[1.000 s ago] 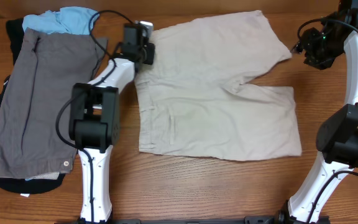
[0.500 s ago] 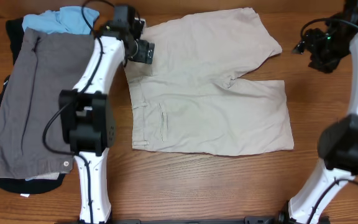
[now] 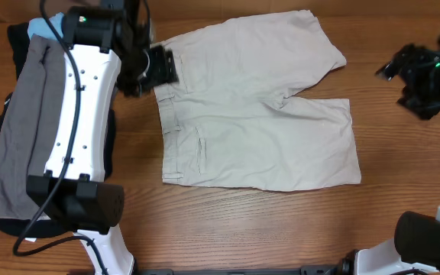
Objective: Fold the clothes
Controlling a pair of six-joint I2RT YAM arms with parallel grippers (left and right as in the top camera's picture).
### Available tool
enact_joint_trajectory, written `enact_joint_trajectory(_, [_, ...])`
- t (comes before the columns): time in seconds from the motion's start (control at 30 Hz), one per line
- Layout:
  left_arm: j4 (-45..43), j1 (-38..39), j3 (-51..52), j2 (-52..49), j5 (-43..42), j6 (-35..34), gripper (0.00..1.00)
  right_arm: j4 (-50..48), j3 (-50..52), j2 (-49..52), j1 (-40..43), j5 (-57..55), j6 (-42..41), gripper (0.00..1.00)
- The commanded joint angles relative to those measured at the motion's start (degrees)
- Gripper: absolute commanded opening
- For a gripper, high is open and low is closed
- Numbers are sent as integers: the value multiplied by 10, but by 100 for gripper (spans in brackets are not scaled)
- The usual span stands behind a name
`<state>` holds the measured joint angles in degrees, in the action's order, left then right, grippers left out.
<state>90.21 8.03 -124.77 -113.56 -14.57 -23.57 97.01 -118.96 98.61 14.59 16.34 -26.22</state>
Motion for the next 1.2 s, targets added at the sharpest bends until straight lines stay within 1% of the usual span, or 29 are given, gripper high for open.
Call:
enact_joint_trajectory(0.0, [21,19,64,-13,12,-143,72,0,77,-26,-2,-17,-25,76])
enact_joint_trajectory(0.13, [2,59,177,-13,27,-212,73,0,203,-65,-1,-106,-87,77])
enact_joint_trajectory(0.2, [-19,90,227,-12,56,-253,74,0,250,-81,0,-148,-136,77])
enact_joint_trajectory(0.27, [-32,118,259,-9,85,-302,75,0,288,-94,0,-175,-193,80])
enact_joint_trajectory(0.3, [-44,147,291,-6,111,-366,76,-3,315,-100,0,-194,-236,85])
enact_joint_trajectory(0.37, [-60,162,311,-5,122,-394,78,-7,332,-100,0,-204,-261,88])
enact_joint_trajectory(0.5, [-83,163,359,5,145,-411,78,-31,369,-100,0,-208,-278,93])
enact_joint_trajectory(0.57, [-95,158,383,16,157,-419,78,-44,384,-100,0,-208,-278,94])
enact_joint_trajectory(0.7, [-136,156,437,40,156,-439,77,-66,401,-100,-2,-207,-278,94])
enact_joint_trajectory(0.87, [-202,150,515,55,190,-473,79,-89,426,-100,-6,-206,-276,95])
enact_joint_trajectory(0.93, [-235,145,537,55,187,-469,78,-94,429,-100,-8,-206,-276,95])
enact_joint_trajectory(0.97, [-262,138,552,55,178,-454,78,-97,429,-100,-12,-206,-276,95])
enact_joint_trajectory(1.07, [-295,120,562,54,178,-406,75,-106,429,-99,-25,-206,-276,96])
enact_joint_trajectory(1.1, [-306,110,568,54,179,-397,70,-111,429,-99,-31,-205,-276,100])
enact_joint_trajectory(1.17, [-316,104,578,54,179,-396,64,-117,429,-99,-39,-205,-276,100])
